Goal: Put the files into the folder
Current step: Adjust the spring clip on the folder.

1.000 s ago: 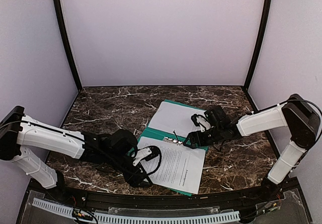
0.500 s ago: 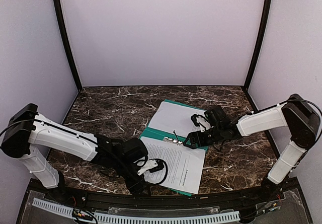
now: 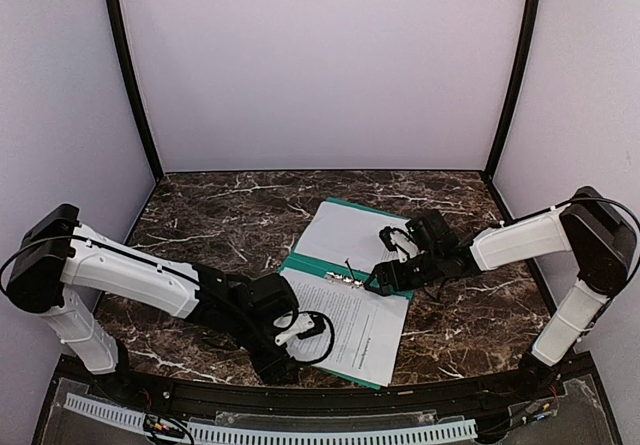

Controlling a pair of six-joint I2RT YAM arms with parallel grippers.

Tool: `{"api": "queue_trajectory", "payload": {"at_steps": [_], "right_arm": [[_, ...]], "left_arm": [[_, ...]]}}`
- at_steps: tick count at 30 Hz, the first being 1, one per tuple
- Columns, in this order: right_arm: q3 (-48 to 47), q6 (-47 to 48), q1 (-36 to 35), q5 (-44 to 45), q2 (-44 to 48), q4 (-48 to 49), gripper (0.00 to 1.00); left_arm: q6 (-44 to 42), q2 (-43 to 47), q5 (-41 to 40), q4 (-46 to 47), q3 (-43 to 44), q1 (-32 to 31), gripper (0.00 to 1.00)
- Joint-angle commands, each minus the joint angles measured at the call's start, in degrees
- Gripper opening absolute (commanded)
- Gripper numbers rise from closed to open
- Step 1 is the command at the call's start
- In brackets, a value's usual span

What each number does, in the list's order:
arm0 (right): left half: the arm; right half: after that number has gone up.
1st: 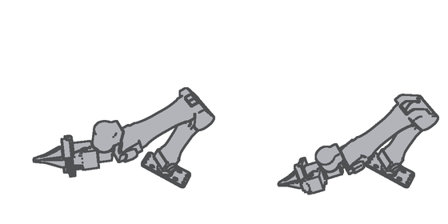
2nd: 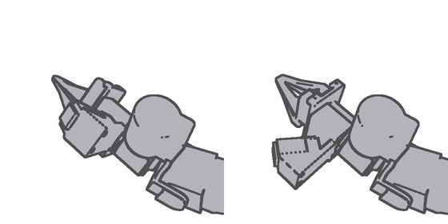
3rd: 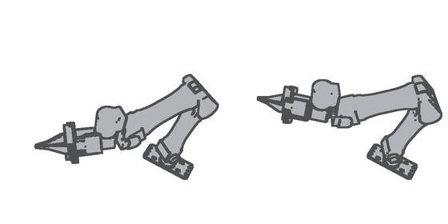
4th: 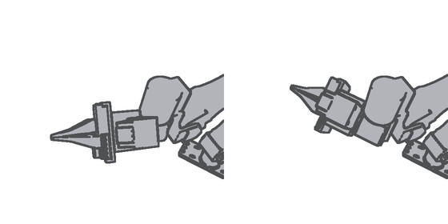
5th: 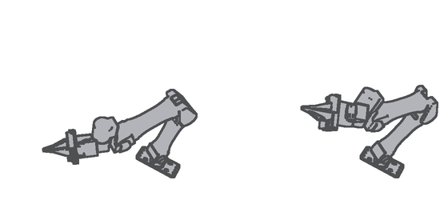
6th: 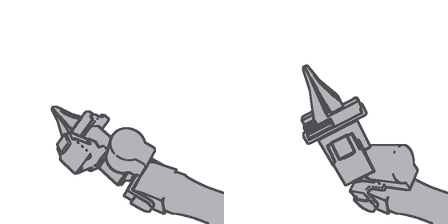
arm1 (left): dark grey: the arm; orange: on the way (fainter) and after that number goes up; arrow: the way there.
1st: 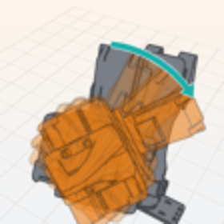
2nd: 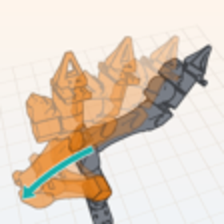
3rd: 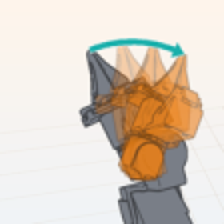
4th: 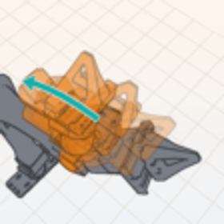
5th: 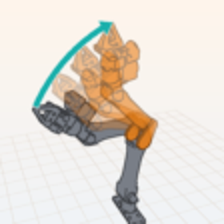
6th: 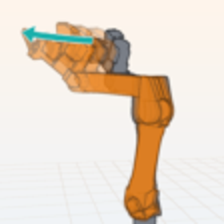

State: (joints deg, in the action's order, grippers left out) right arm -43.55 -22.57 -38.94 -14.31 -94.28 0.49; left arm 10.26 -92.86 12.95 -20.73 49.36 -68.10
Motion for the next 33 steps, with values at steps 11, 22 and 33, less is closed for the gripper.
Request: {"api": "queue_trajectory", "payload": {"at_steps": [11,22,33], "right_arm": [[-0.60,0.99,0.97,1.36,-1.81,-5.65,0.83],[-1.21,0.95,0.97,0.69,-2.72,-5.65,0.83],[-1.10,1.12,1.01,0.46,-2.48,-5.59,0.83]], "left_arm": [[-0.11,2.54,-2.76,-4.47,-0.01,1.69,0.69],[-1.74,4.65,2.61,-5.03,-0.06,-1.80,0.69],[-1.21,-0.42,-7.31,-8.98,2.42,-1.80,0.69]]}}
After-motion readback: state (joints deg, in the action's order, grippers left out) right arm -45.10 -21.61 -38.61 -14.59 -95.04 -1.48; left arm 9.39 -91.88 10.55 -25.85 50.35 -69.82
